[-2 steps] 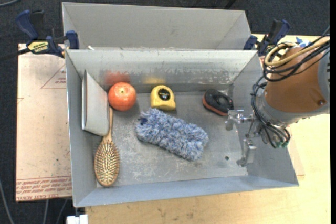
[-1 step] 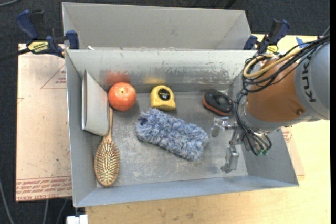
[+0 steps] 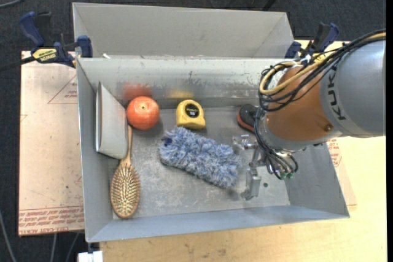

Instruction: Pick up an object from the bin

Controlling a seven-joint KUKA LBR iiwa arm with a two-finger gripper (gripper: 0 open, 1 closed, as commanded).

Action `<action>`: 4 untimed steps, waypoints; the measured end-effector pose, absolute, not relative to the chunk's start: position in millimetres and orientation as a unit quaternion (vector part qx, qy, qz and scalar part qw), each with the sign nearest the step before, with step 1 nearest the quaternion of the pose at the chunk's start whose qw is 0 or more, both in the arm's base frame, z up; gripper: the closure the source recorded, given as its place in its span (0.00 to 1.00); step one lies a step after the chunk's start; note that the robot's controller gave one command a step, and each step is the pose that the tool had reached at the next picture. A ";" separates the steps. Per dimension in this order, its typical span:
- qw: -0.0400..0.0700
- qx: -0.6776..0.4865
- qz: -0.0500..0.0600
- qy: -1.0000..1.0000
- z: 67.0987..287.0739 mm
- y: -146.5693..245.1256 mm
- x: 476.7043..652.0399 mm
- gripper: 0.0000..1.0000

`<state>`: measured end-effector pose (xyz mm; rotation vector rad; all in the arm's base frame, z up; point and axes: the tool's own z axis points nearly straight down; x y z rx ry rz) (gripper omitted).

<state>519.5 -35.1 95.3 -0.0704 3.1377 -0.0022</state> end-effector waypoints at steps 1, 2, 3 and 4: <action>0.003 -0.055 0.002 0.998 77.8 -19.2 536.5 0.00; 0.003 0.039 0.000 0.999 70.4 22.6 567.1 1.00; 0.003 0.039 0.000 0.999 70.3 22.6 567.1 1.00; 0.005 0.043 0.001 0.999 204.3 33.8 565.1 1.00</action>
Offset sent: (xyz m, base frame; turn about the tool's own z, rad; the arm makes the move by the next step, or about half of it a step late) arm 0.0465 0.0564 -0.0253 0.1253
